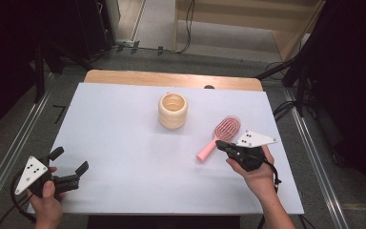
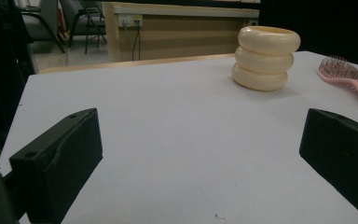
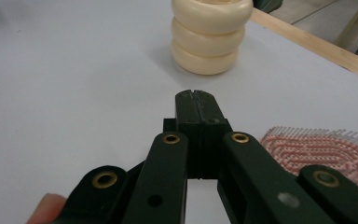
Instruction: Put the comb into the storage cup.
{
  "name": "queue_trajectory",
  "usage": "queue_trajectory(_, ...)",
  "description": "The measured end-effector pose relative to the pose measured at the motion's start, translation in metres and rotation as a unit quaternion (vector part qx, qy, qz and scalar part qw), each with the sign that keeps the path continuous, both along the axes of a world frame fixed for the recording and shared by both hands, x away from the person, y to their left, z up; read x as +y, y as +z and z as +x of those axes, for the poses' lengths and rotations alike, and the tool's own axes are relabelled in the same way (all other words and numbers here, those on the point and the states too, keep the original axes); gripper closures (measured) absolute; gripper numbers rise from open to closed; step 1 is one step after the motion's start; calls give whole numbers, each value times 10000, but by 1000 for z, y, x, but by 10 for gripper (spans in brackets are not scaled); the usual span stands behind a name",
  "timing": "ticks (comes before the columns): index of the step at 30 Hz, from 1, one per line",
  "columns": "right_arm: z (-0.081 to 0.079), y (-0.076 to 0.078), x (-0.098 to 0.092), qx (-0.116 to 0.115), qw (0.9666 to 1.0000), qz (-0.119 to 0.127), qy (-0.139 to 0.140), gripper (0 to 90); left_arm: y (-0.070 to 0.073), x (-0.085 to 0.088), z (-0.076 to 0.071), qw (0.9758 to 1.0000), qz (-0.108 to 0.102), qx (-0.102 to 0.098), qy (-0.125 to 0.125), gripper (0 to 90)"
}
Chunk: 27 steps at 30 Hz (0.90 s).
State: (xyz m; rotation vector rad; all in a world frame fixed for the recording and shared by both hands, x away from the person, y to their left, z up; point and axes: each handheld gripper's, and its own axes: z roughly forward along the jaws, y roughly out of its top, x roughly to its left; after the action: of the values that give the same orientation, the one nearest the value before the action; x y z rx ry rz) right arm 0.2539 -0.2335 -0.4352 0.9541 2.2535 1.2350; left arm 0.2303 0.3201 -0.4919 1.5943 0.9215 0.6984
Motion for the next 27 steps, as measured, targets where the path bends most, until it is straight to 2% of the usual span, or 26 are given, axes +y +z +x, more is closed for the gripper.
queue_trajectory(5,9,-1,12,240,9993,53,298,884,0,0,0,10000,-3,-4,-15,0)
queue_trajectory(6,13,-3,18,354,9988,3,337,884,0,0,0,10000,0,1,-10,0)
queue_trajectory(15,28,-16,38,652,9965,-218,477,885,0,0,0,10000,-11,-2,-24,0)
queue_trajectory(20,37,-25,52,792,9939,-558,532,885,0,0,0,10000,-6,-8,-33,0)
queue_trajectory(27,44,-33,62,1017,9898,-820,568,885,0,0,0,10000,-10,0,-21,0)
